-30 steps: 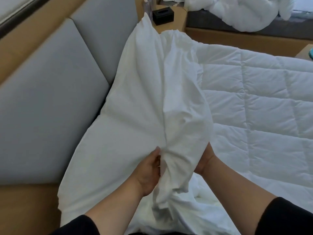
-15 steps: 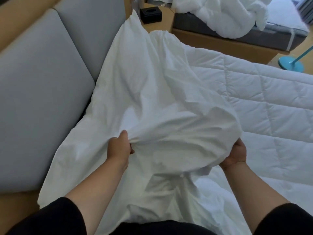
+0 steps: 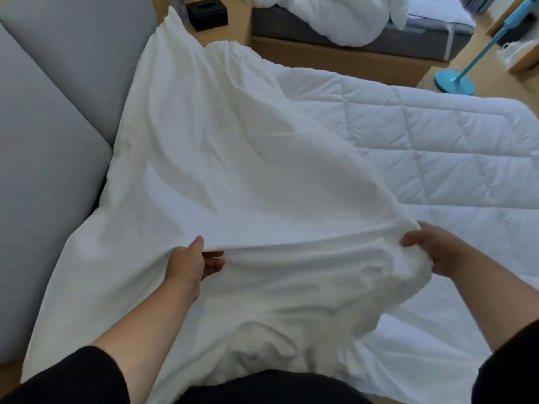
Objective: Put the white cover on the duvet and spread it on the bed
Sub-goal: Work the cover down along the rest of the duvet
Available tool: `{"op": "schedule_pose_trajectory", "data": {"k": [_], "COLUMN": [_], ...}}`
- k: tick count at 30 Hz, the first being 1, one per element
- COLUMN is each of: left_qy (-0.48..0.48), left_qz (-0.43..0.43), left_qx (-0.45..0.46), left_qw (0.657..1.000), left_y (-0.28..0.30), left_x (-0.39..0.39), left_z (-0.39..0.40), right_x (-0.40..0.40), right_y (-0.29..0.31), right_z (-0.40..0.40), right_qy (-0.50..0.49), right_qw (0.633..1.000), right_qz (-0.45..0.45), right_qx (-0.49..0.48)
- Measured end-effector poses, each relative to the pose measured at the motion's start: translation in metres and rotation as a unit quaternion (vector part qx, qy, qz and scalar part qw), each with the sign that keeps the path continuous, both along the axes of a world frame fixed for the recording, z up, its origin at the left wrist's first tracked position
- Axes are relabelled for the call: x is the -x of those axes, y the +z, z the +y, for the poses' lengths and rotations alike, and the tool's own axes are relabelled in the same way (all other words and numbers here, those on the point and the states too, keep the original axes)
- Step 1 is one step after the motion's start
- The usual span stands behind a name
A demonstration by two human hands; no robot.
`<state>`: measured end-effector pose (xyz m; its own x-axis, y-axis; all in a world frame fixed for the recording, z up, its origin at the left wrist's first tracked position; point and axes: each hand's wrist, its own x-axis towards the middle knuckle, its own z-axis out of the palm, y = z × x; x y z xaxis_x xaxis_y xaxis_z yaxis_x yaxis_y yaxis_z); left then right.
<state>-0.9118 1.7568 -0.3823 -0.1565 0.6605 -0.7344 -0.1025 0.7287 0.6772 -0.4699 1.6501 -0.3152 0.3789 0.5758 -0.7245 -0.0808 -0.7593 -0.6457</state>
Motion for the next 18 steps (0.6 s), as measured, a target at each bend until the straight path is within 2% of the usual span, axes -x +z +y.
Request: {"op": "schedule_pose_trajectory", "data": {"k": [2, 4, 5, 7, 11, 14, 16, 18], "left_qy": [-0.034, -0.109, -0.16, -0.262, -0.395, -0.488, -0.568, -0.663], "left_qz": [-0.032, -0.025, -0.007, 0.032, 0.084, 0.125, 0.161, 0.228], "left_qx": [0.026, 0.046, 0.049, 0.063, 0.087, 0.08, 0.073, 0.053], "left_qw": [0.999, 0.993, 0.986, 0.962, 0.911, 0.86, 0.804, 0.711], "left_y": [-0.009, -0.02, -0.027, -0.039, -0.054, -0.066, -0.078, -0.094], "left_x": [-0.016, -0.028, -0.032, -0.04, -0.055, -0.058, -0.059, -0.059], "left_z": [-0.005, -0.015, -0.021, -0.036, -0.064, -0.081, -0.091, -0.1], "right_x": [-0.052, -0.083, -0.089, -0.086, -0.032, 0.03, 0.067, 0.101], "right_y": [0.007, 0.006, 0.0, -0.023, -0.106, -0.153, -0.174, -0.187], "right_z": [0.007, 0.012, 0.013, 0.008, -0.038, -0.092, -0.13, -0.158], "right_qy": [-0.013, -0.019, -0.021, -0.014, 0.098, 0.152, 0.189, 0.217], "right_qw": [0.98, 0.916, 0.894, 0.891, 0.933, 0.934, 0.912, 0.892], "right_qz": [-0.189, -0.38, -0.425, -0.426, -0.287, -0.219, -0.257, -0.325], "right_qx": [0.067, 0.129, 0.142, 0.155, 0.193, 0.236, 0.258, 0.226]}}
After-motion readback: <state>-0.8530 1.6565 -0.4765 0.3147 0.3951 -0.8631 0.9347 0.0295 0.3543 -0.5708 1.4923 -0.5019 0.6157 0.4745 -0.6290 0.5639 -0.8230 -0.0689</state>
